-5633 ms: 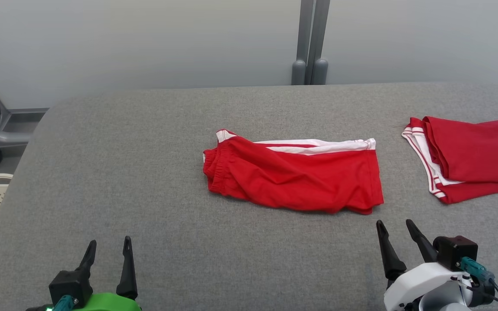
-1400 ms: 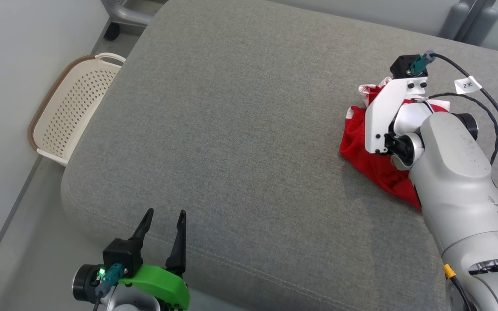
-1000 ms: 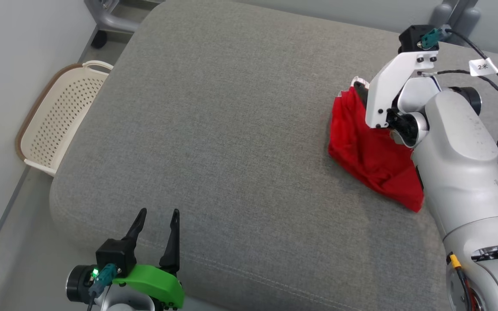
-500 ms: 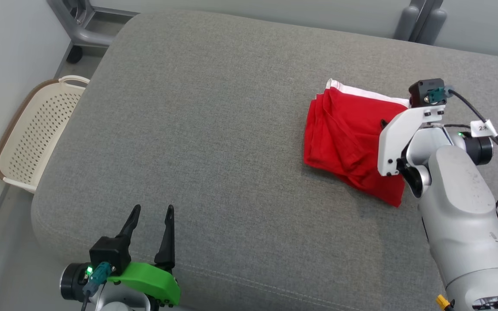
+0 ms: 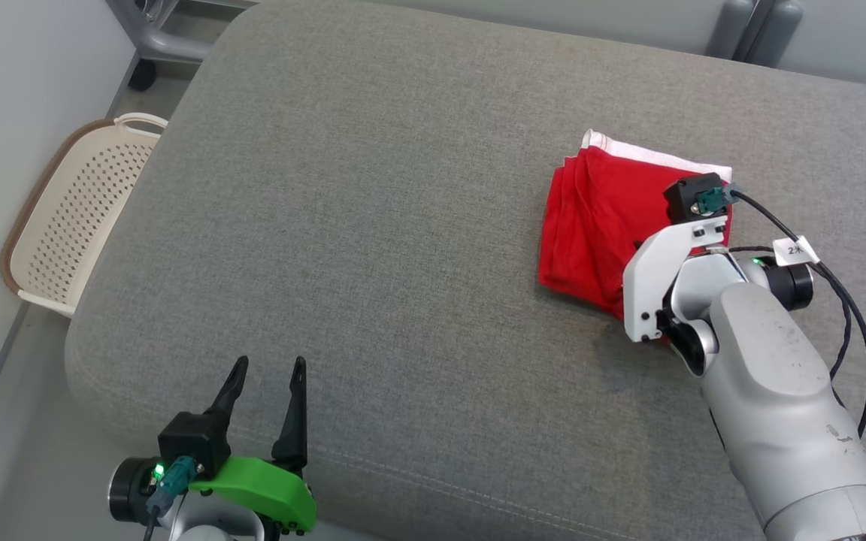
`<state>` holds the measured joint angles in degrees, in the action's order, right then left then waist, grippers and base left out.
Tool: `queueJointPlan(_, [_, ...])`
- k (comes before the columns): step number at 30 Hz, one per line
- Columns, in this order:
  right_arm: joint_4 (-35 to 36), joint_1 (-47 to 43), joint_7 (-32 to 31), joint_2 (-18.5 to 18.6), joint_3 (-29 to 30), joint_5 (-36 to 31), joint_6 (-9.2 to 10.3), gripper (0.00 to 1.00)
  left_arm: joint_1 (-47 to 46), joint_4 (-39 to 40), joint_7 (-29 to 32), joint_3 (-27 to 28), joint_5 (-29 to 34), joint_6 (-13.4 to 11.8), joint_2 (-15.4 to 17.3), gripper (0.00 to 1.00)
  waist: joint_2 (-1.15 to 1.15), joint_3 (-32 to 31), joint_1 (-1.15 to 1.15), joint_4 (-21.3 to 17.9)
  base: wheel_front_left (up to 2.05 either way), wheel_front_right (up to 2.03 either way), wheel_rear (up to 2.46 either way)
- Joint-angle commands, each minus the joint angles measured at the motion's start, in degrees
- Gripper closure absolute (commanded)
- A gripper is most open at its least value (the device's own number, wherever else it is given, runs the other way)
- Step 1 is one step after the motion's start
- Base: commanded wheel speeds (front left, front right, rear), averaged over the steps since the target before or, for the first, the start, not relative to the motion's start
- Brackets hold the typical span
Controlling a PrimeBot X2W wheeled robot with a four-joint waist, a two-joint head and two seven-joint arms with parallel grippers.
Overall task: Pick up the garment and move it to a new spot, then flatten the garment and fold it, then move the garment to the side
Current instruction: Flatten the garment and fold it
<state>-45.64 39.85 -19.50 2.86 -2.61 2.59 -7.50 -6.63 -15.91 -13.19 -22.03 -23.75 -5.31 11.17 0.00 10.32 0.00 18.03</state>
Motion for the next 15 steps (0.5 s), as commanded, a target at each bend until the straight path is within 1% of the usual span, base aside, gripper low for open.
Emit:
queueJointPlan(1, [-0.38,-0.79,0.28,0.07,-0.98,0.83,0.03,1.00,-0.87,-0.19,-0.22,-0.08,-0.31,-0.17,-0.16,0.00,0.00,0.10,0.00,0.42,0.00,0.00,0.00])
queueJointPlan(3, [-0.51,-0.74,0.37,0.06,-1.77,1.59,0.03,1.00,-0.88,-0.25,-0.24,-0.12,-0.38,-0.17,-0.16,0.00,0.00,0.10,0.00,0.59,0.00,0.00,0.00])
queueJointPlan(4, [-0.69,-0.55,0.54,0.07,-3.55,3.08,0.03,1.00,-0.90,-0.41,-0.30,-0.17,-0.35,-0.16,-0.17,0.00,0.00,0.05,0.00,0.87,0.00,0.00,0.00])
queueJointPlan(7, [-0.96,-0.11,0.64,0.11,-6.33,5.43,0.03,1.00,-0.84,-0.61,-0.39,-0.29,-0.54,-0.15,-0.15,0.00,0.00,-0.11,0.00,1.21,0.00,0.00,0.00])
queueJointPlan(8, [-0.96,-0.11,0.64,0.11,-6.33,5.43,0.03,1.00,-0.84,-0.61,-0.39,-0.29,-0.54,-0.15,-0.15,0.00,0.00,-0.11,0.00,1.21,0.00,0.00,0.00])
queueJointPlan(15, [-2.24,0.82,0.75,0.11,-11.48,9.96,0.03,1.00,-0.89,-1.00,-0.49,-0.73,-0.73,-0.08,-0.29,0.00,0.00,-0.25,0.00,2.03,0.00,0.00,0.00])
